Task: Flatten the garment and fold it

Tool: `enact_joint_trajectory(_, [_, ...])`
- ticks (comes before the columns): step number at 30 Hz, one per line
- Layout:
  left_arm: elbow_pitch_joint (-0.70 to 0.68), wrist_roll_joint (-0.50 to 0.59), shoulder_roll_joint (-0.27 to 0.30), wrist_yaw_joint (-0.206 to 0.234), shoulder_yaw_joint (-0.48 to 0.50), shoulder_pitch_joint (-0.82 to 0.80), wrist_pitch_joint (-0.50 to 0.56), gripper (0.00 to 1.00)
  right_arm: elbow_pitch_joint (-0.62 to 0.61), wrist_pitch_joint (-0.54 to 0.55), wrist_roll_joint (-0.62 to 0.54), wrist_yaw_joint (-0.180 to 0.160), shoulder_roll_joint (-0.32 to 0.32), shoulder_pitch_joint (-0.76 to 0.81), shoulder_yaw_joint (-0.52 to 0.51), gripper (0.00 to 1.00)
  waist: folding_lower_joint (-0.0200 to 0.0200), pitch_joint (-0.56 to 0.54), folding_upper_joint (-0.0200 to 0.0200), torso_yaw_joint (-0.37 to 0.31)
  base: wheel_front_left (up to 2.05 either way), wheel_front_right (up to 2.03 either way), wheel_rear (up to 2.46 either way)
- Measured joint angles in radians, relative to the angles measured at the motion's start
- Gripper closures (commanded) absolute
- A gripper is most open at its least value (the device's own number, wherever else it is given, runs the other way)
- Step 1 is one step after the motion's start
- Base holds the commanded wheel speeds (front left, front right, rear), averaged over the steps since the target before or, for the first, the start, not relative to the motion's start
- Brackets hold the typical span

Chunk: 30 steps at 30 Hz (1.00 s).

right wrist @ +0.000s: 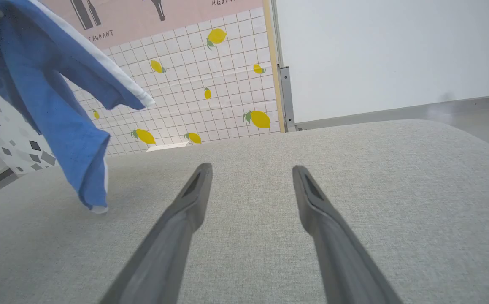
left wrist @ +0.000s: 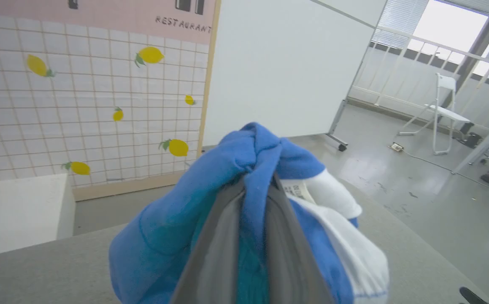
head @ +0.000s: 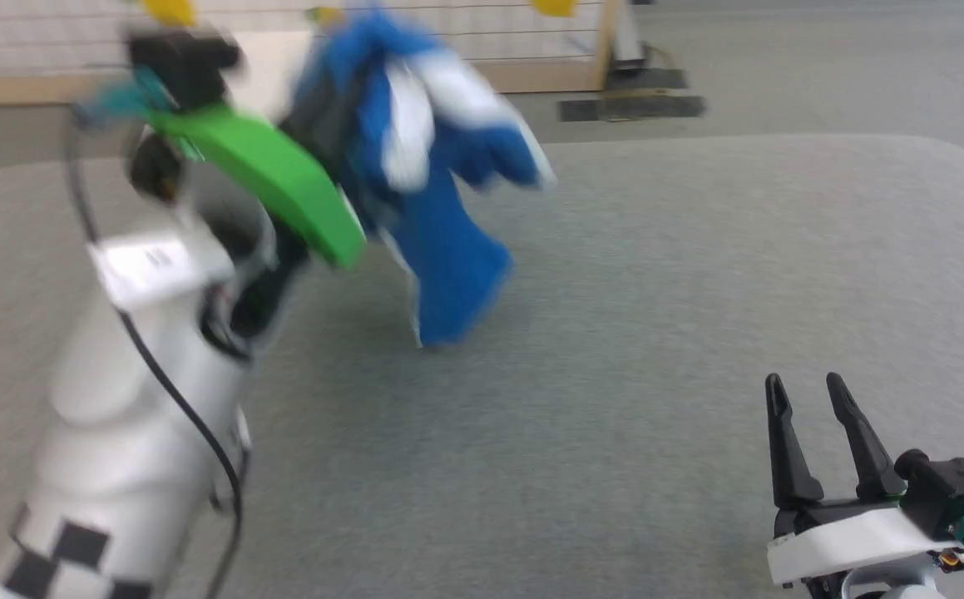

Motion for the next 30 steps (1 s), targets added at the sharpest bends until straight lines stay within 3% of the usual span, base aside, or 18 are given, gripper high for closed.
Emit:
enact_joint_trajectory(7, [0.048,-0.015,0.011,0.0,-0.155,0.233,0.165,1.0,-0.003,-0.004,0.008,0.0,-0.001,0.008,0.001,0.0,0.0,0.011,0.0,-0.097,0.0,0.0,0.0])
enact_joint_trajectory(11, [0.09,0.002,0.05,0.0,-0.272,0.316,0.299,1.0,-0.005,-0.004,0.01,0.0,-0.001,0.008,-0.002,0.0,0.0,0.032,0.0,-0.109,0.0,0.0,0.0])
enact_joint_trajectory(15, [0.102,-0.008,0.061,0.0,-0.315,0.335,0.365,0.98,-0.006,-0.004,0.01,0.0,-0.001,0.008,0.001,0.0,0.0,0.04,0.0,-0.092,0.0,0.0,0.0])
enact_joint_trajectory(16, [0.102,-0.019,0.06,0.0,-0.312,0.335,0.368,0.59,-0.006,-0.004,0.01,0.0,-0.001,0.008,0.001,0.0,0.0,0.039,0.0,-0.085,0.0,0.0,0.0])
enact_joint_trajectory(17, [0.101,-0.03,0.059,0.001,-0.304,0.335,0.375,0.0,-0.006,-0.004,0.01,0.0,-0.001,0.007,0.003,0.0,0.0,0.038,0.0,-0.078,0.0,0.0,0.0])
enact_joint_trajectory(24, [-0.012,-0.195,0.041,0.03,-0.146,0.355,0.319,0.0,-0.001,-0.004,0.007,0.0,-0.001,0.008,0.003,0.0,0.0,0.01,0.0,-0.037,0.0,0.0,0.0])
enact_joint_trajectory(30, [-0.111,-0.187,0.052,0.067,0.027,0.395,0.045,0.0,0.002,-0.004,0.002,0.0,-0.001,0.019,-0.007,0.0,0.0,-0.015,0.0,0.01,0.0,0.0,0.0])
